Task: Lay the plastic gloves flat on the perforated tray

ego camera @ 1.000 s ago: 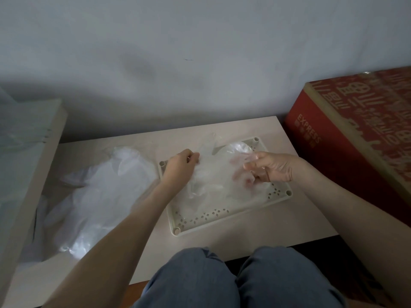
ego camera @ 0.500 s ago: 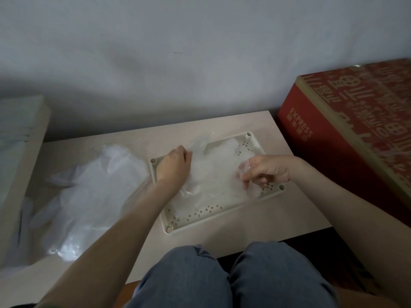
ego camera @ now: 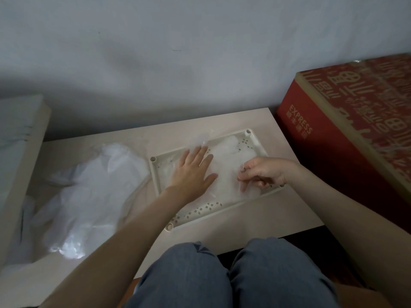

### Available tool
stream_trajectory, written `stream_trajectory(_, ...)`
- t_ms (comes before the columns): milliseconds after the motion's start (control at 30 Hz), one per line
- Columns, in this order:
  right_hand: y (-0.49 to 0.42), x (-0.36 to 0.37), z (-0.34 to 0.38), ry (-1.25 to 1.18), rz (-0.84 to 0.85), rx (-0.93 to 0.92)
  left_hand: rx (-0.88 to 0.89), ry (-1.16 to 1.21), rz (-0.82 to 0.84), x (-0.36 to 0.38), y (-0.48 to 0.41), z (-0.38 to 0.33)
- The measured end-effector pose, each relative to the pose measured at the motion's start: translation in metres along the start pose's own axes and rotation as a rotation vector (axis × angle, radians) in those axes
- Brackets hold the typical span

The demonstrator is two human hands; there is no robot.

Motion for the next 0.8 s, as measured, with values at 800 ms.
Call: stream_trajectory(800, 0.018, -0.034, 0.029, 0.399, -0.468, -0.01, -0.005, 0.033, 0.156, 0.044, 0.009, 0.016)
Point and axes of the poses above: each hand's wrist, its own y-axis away from the middle knuckle, its own x-axis out of the palm, z = x × y, the point moved 7 cm from there along -y, towards the middle knuckle, and after that the axes turned 9 degrees about x, right-handed, at the moved point
